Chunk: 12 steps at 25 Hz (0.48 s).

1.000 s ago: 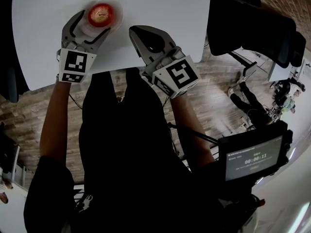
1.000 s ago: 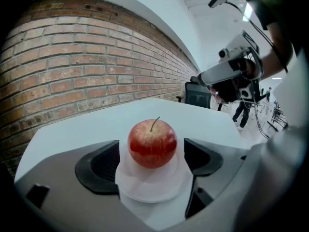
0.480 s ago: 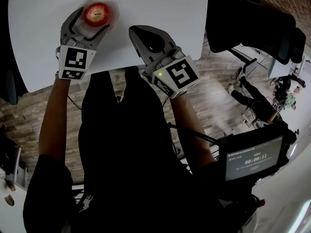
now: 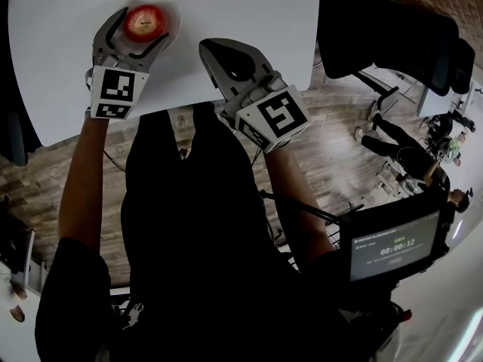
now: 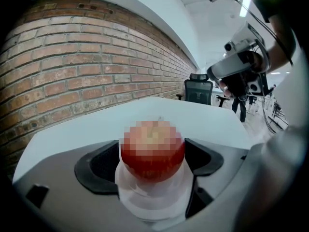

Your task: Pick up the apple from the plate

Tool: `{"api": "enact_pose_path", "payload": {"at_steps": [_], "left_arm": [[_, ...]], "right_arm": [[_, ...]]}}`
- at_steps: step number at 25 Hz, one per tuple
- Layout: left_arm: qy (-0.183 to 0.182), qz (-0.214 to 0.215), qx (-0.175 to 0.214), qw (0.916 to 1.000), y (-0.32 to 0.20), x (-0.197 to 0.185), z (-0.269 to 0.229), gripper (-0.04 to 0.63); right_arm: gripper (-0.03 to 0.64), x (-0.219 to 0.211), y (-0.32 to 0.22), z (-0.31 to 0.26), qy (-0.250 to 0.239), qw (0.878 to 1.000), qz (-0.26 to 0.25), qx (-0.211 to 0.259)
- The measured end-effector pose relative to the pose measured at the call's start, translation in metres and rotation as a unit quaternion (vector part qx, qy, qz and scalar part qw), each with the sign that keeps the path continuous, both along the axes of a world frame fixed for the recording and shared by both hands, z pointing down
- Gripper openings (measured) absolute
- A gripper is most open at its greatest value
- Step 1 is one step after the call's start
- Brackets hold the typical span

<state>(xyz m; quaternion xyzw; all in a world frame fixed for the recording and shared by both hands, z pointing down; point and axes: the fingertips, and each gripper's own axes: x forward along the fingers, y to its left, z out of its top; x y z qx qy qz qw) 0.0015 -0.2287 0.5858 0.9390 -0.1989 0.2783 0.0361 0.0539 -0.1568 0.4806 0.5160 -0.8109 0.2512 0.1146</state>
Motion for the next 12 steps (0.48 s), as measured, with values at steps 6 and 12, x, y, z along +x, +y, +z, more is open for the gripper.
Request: {"api": "enact_pose_path", "payload": {"at_steps": [6,12], "left_arm": [[-0.004,0.0,0.003,1.0,-0.0012,0.0038,0.0014,0.413],[-0.001,-0.002,-0.001,1.0,-0.0036,0.0057,0.0022,0.411]], "right_arm": [[0.002,0.0047,0.0028,0.0006,0.001,1.0,0.002,-0.002],[0.002,0.0061,-0.0004,-0.0026,-0.01,1.0,0.013,0.003]]}}
